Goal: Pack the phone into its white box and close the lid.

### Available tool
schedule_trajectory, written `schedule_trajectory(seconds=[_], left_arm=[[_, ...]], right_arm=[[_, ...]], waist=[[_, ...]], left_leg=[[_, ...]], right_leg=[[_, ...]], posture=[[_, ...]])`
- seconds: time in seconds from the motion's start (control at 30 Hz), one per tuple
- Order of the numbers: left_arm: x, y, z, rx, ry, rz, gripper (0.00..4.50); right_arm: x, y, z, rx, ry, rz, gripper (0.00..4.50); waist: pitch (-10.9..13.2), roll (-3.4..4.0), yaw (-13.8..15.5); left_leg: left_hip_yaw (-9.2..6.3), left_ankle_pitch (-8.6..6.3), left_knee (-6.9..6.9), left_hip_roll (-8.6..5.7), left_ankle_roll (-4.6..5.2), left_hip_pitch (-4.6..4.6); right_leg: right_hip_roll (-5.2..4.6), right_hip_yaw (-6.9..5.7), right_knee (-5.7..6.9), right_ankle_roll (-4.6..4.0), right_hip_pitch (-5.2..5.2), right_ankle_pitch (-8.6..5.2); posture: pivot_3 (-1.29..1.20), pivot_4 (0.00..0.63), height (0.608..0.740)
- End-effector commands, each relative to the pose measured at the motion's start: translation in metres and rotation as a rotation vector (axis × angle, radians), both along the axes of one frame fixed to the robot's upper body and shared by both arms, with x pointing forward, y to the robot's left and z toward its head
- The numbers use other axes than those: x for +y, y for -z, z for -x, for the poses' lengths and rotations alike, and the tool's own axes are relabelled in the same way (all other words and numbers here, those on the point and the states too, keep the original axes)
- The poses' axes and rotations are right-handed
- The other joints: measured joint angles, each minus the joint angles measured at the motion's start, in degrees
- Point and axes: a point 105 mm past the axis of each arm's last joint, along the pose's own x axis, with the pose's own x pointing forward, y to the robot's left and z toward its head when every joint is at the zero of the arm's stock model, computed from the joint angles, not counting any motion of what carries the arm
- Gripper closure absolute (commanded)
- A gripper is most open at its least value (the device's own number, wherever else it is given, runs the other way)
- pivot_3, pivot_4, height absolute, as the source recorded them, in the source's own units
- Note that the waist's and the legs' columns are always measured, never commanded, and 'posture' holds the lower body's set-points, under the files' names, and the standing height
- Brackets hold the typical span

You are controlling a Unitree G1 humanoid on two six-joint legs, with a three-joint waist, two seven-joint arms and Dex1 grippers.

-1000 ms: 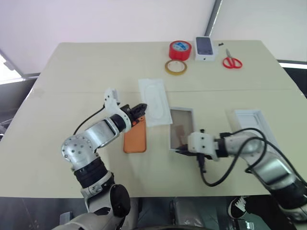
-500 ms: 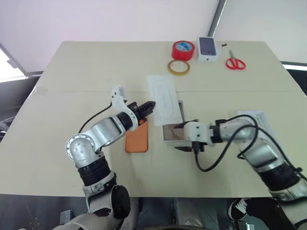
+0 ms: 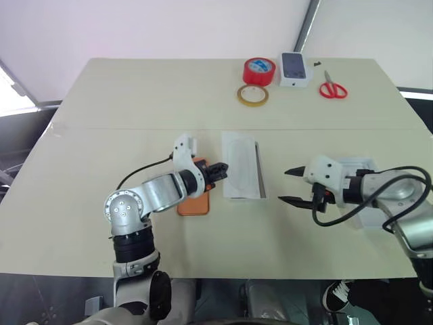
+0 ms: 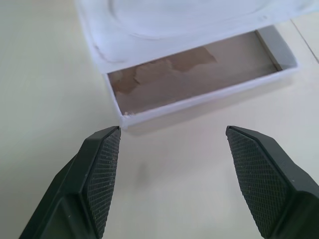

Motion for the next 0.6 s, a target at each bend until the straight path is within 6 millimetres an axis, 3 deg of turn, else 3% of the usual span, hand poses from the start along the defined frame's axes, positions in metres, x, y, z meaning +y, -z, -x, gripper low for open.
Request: schedule_trajectory(seconds=[0.03, 0.6], left_arm=[[-0.004, -0.002, 0.0, 0.002, -0.007, 0.032, 4.5], [-0.023, 0.003, -0.011, 0.054, -0.002, 0.112, 4.5]], right_arm=[[0.001, -0.008, -0.002, -0.052, 0.001, -0.028, 0.98], [0.006, -0.008, -0.012, -0.088, 0.006, -0.023, 0.98]], waist=[[0.0, 0.0, -0.01], [0.0, 0.0, 0.04]], left_leg=[[0.01, 0.0, 0.0, 0.0, 0.0, 0.0], [0.01, 0.0, 0.0, -0.01, 0.0, 0.0]], right_leg=[[0.0, 0.0, 0.0, 0.0, 0.0, 0.0], [0.0, 0.0, 0.0, 0.0, -0.01, 0.0]], posture=[[0.0, 0.15, 0.74], [0.0, 0.15, 0.74]])
